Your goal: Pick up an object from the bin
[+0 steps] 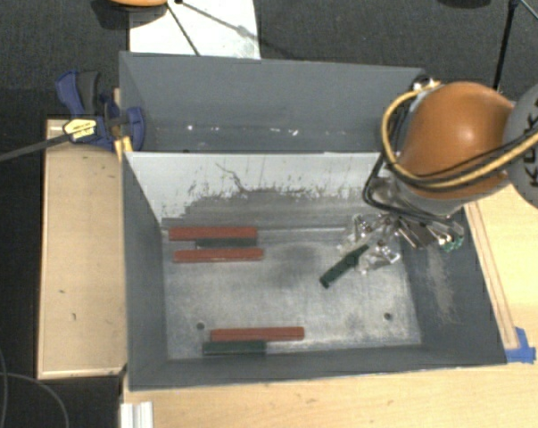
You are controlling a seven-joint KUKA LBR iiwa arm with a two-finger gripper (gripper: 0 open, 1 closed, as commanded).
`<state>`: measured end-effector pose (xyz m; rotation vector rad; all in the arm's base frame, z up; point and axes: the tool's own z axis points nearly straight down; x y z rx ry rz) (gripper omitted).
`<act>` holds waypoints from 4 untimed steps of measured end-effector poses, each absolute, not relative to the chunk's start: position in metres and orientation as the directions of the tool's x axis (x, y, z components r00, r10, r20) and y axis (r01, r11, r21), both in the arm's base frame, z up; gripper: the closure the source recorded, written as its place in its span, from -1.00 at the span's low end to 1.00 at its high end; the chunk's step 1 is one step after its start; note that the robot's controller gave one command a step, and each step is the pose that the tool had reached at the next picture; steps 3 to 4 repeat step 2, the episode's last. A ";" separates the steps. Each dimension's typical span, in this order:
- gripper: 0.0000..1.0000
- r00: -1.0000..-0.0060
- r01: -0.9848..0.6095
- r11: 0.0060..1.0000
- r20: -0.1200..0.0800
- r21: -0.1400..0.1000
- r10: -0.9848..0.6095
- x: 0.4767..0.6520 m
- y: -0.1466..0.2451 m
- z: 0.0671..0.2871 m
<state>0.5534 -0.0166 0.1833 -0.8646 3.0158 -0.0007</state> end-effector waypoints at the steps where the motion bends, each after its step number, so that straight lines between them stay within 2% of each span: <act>1: 1.00 -0.849 -0.529 0.849 -0.002 0.000 -0.529 0.553 -0.016 0.182; 2: 1.00 -0.849 -0.529 0.849 -0.003 -0.001 -0.529 0.560 -0.014 0.242; 4: 1.00 -0.849 -0.529 0.849 -0.003 -0.001 -0.529 0.560 -0.014 0.242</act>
Offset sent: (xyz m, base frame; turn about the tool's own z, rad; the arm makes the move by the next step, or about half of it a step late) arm 0.0058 0.0021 0.0586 -0.0068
